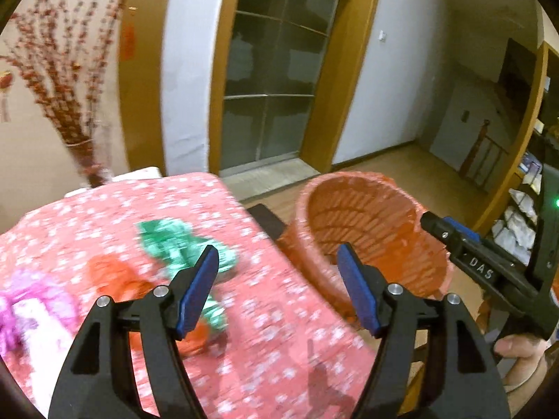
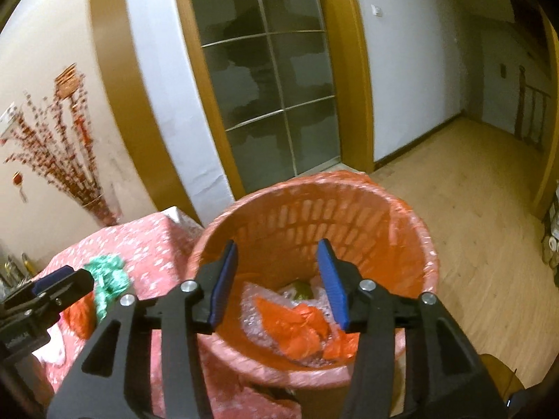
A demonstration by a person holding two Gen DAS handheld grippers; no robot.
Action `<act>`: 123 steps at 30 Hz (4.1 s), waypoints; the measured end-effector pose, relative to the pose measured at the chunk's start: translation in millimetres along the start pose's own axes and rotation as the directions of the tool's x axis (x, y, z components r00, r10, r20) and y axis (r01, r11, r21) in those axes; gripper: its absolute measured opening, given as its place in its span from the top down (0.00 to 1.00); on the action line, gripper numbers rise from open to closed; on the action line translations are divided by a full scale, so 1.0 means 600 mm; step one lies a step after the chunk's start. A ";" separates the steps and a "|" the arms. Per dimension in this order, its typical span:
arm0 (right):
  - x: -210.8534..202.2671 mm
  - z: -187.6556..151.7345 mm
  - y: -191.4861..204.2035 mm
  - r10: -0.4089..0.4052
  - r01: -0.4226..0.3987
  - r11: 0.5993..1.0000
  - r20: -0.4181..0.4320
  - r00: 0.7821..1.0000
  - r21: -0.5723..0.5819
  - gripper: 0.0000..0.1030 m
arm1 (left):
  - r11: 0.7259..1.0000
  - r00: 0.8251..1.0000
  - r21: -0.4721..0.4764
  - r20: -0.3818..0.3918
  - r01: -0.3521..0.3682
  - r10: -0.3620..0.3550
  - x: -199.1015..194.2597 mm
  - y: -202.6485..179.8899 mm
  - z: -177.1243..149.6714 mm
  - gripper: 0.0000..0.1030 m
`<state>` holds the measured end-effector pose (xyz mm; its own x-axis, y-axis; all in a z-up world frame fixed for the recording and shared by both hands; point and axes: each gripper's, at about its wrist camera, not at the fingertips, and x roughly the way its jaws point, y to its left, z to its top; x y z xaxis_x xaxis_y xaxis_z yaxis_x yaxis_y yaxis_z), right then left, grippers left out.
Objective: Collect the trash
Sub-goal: 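Move both open tools back toward the table, then close the left tool on the clear plastic bag and lift it, then grasp the crumpled orange bag with the right tool while the left tool holds the clear bag, then carry the clear bag and orange bag over the orange basket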
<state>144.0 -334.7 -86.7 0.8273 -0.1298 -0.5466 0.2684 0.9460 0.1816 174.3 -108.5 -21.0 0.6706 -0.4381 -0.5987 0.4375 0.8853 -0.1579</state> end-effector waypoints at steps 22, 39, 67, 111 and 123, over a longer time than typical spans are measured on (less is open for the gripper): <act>-0.033 -0.077 0.162 0.152 -0.154 0.986 -0.033 0.988 -0.070 0.18 | 0.922 0.935 -0.159 -0.055 -0.354 0.349 -0.146 0.262 -0.164 0.24; -0.039 -0.101 0.215 0.209 -0.219 0.967 -0.090 0.974 -0.128 0.17 | 0.931 0.948 -0.193 -0.139 -0.310 0.286 -0.106 0.272 -0.198 0.65; 0.044 -0.116 0.380 0.302 -0.376 0.866 -0.254 0.919 -0.329 0.29 | 0.941 0.969 -0.231 -0.049 -0.248 0.244 -0.175 0.290 -0.184 0.92; 0.002 -0.051 0.342 0.426 -0.467 0.843 -0.200 0.882 -0.265 0.63 | 0.941 0.966 -0.233 0.024 -0.244 0.256 -0.174 0.260 -0.127 0.79; -0.067 0.011 0.187 0.235 -0.223 0.953 0.033 0.971 -0.203 0.63 | 0.992 0.994 -0.104 0.076 -0.068 0.076 -0.120 0.136 -0.042 0.79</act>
<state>144.3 -225.6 -39.1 0.8831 0.0861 -0.4612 -0.0290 0.9912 0.1295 146.7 -0.9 -10.4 0.7456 -0.3802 -0.5472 0.3262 0.9244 -0.1979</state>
